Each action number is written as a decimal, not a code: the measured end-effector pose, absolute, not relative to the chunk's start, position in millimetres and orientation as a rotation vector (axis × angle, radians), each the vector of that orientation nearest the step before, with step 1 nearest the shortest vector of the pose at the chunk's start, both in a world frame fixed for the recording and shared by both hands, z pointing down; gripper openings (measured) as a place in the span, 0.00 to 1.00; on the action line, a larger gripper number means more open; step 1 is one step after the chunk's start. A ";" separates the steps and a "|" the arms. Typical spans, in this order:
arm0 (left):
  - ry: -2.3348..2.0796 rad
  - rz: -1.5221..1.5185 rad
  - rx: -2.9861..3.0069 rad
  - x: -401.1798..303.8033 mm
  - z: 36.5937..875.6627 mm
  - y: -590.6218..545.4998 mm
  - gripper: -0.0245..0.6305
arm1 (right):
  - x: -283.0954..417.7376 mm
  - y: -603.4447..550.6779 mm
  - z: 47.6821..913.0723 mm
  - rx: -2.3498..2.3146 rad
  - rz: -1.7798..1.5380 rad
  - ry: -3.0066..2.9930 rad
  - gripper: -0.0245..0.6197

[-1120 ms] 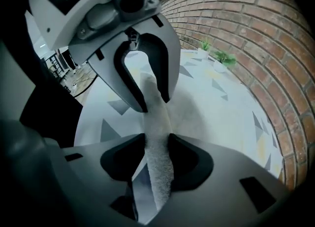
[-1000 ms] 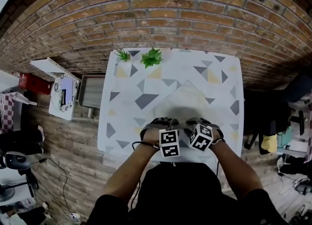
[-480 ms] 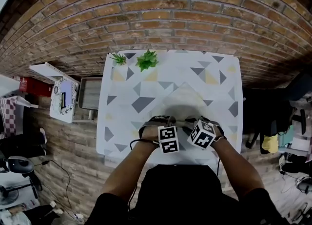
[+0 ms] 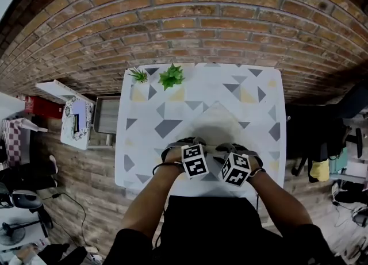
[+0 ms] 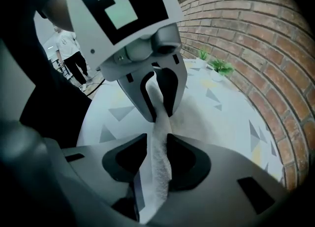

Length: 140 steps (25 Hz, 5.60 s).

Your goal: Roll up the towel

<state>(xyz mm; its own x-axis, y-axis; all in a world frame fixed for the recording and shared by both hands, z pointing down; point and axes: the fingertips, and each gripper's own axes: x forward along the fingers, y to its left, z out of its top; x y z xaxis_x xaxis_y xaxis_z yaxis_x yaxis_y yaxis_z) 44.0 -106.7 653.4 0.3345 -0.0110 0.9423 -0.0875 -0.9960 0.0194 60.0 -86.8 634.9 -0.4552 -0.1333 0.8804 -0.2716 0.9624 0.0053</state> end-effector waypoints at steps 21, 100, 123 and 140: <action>0.011 1.864 2.765 53.2 648.1 -119.7 0.27 | 70.4 -131.0 641.0 0.446 0.254 -1.951 0.19; -0.084 1.868 2.755 42.1 639.4 -110.7 0.31 | 62.0 -95.5 649.2 0.314 0.166 -1.915 0.35; -0.033 1.836 2.699 43.7 639.4 -127.0 0.31 | 60.4 -115.8 653.1 0.349 0.163 -1.910 0.25; -0.088 1.873 2.679 50.6 651.5 -148.2 0.29 | 62.4 -136.6 630.1 0.403 0.219 -1.983 0.28</action>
